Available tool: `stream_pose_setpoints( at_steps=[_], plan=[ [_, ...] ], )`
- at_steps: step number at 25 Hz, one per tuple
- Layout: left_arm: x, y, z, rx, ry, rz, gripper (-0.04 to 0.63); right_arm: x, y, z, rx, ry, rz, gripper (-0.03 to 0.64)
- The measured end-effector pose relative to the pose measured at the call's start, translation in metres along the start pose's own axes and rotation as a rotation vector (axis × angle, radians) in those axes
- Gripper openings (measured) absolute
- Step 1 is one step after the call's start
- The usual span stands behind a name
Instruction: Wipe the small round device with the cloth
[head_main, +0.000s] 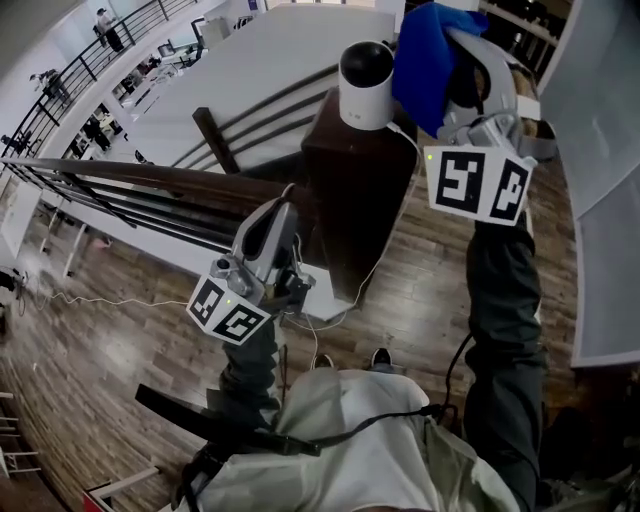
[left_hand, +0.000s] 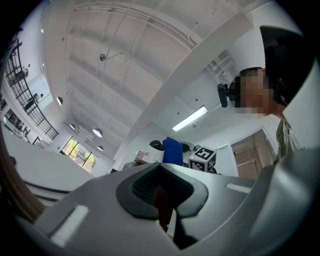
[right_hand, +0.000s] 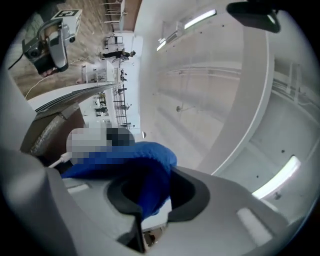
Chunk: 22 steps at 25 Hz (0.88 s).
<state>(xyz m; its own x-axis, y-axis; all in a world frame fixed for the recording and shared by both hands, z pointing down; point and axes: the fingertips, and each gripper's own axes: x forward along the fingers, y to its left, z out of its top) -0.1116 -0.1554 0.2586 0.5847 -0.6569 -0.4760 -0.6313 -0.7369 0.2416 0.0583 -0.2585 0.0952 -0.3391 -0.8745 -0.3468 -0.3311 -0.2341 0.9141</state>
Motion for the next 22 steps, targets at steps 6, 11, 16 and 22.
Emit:
stream_pose_setpoints(
  at_steps=[6, 11, 16, 22],
  plan=[
    [-0.004, -0.006, -0.007, -0.002, 0.005, 0.008, -0.009, -0.014, 0.048, 0.004, -0.012, 0.001, 0.063, 0.077],
    [-0.004, 0.003, -0.011, -0.016, 0.010, 0.029, -0.009, -0.032, 0.082, 0.006, 0.040, -0.001, 0.204, 0.077],
    [0.003, -0.001, -0.017, -0.024, 0.009, 0.017, -0.009, -0.060, 0.083, 0.012, 0.259, -0.084, 0.249, 0.077],
    [0.005, -0.008, -0.023, -0.028, 0.008, 0.009, -0.009, -0.125, 0.041, 0.011, 0.868, -0.255, 0.154, 0.077]
  ],
)
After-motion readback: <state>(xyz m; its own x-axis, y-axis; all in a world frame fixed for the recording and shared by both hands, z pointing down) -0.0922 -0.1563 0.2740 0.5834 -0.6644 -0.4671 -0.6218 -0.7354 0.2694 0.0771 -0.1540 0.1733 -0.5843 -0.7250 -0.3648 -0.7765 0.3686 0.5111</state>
